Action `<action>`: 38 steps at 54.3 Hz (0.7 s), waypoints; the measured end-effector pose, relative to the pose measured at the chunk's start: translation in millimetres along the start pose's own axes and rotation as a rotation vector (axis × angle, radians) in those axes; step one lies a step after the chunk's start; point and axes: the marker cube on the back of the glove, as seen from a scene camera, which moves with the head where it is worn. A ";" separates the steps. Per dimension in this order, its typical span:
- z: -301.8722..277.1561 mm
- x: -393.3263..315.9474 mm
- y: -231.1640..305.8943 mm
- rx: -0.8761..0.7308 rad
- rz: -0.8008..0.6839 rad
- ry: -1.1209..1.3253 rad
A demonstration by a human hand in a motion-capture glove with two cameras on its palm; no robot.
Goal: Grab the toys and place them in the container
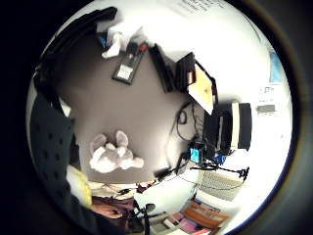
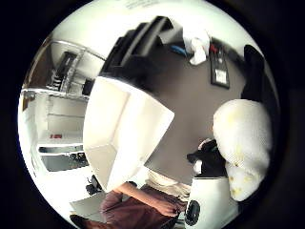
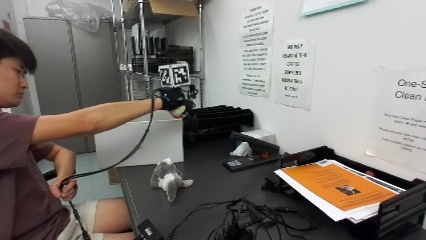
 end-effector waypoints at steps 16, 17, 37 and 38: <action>-130.0 -40.5 24.2 0.214 -0.016 0.057; -136.2 -49.0 25.6 0.229 -0.028 0.048; -150.5 -222.4 29.9 0.290 -0.289 0.020; -148.6 -230.2 29.7 0.291 -0.315 0.008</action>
